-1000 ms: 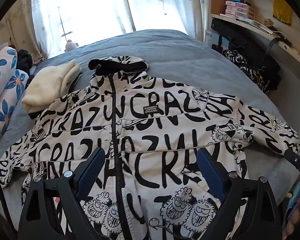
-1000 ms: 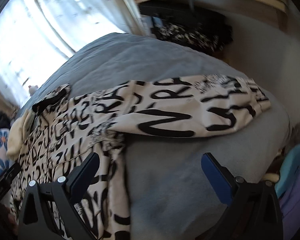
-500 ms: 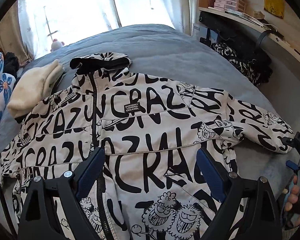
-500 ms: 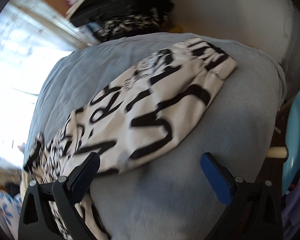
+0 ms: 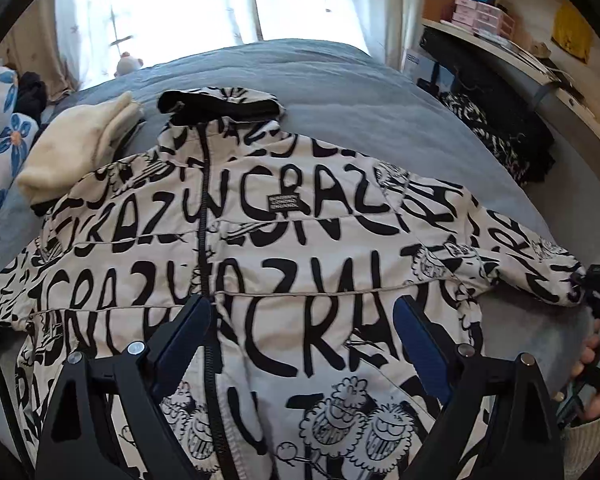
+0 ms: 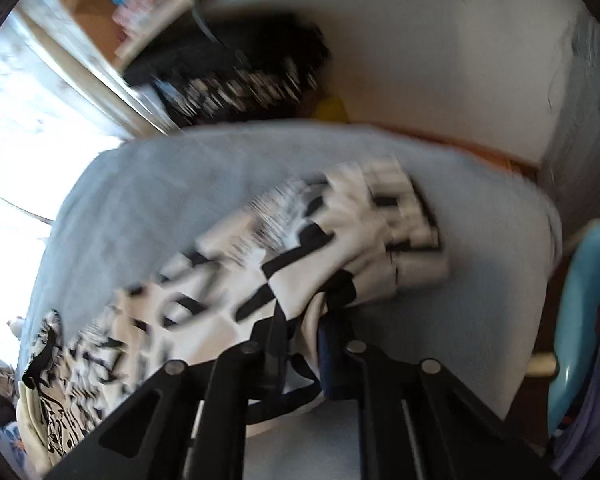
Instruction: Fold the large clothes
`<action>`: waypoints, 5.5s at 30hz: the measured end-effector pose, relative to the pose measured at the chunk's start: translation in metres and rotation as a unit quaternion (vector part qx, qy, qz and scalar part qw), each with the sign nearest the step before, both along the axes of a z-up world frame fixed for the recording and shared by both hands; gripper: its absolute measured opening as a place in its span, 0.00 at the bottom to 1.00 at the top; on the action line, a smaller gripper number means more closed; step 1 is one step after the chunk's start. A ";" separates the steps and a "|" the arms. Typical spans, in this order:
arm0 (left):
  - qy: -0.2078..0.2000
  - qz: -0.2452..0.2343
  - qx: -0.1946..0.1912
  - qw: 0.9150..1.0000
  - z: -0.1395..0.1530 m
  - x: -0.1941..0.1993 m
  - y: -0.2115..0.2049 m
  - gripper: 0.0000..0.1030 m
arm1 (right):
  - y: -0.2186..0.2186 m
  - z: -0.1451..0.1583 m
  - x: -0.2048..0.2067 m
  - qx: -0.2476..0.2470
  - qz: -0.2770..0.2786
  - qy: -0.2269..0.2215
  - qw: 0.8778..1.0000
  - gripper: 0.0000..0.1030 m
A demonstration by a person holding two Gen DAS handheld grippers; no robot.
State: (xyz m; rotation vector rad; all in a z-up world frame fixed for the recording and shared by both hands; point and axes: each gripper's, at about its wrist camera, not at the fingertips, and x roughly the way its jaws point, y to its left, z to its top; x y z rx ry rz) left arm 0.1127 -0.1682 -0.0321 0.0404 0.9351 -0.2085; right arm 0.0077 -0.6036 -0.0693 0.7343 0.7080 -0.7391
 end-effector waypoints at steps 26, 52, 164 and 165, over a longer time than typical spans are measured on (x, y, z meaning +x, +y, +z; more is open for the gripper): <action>0.082 0.068 -0.078 0.991 -0.053 0.028 0.107 0.89 | 0.307 -0.046 0.078 -0.069 0.527 0.087 0.843 0.42; 0.251 0.056 -0.404 0.878 -0.159 0.105 0.039 0.89 | 0.235 -0.053 0.032 -0.007 0.452 0.057 0.890 0.55; 0.019 0.021 -0.035 0.999 -0.035 0.101 0.117 0.72 | 0.234 0.046 0.172 -0.066 0.483 0.139 0.862 0.70; 0.010 0.024 -0.044 0.999 -0.031 0.107 0.117 0.72 | 0.238 0.052 0.181 -0.063 0.484 0.129 0.863 0.70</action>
